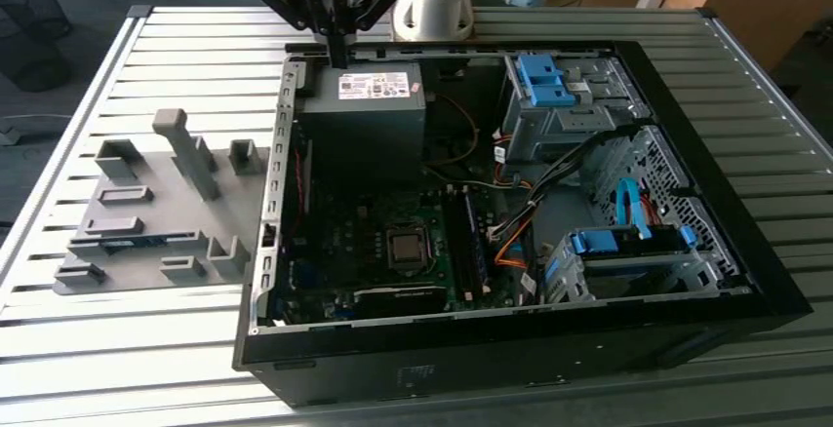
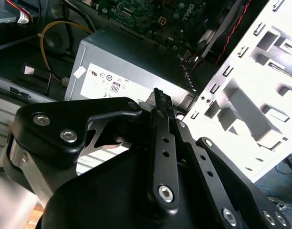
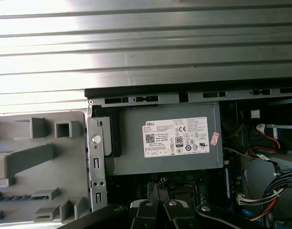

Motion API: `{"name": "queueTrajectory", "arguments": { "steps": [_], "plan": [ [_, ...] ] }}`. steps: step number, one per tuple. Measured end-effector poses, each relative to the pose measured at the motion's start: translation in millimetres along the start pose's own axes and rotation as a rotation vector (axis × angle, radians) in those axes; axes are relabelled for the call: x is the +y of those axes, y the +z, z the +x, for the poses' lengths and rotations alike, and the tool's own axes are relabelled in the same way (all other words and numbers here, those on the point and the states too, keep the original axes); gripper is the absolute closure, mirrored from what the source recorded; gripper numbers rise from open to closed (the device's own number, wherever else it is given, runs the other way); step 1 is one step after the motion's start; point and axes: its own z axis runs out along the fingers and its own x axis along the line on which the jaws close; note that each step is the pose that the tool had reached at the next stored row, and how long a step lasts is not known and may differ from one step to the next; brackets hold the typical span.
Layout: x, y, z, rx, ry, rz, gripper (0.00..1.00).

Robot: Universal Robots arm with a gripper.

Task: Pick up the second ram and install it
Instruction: 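Reach for the second ram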

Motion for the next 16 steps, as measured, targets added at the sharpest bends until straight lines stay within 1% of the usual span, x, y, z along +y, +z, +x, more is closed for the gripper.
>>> {"name": "queueTrajectory", "arguments": {
  "steps": [16],
  "plan": [
    [-0.4,0.2,5.0,0.0006,0.0,0.0001,0.89]
  ]
}}
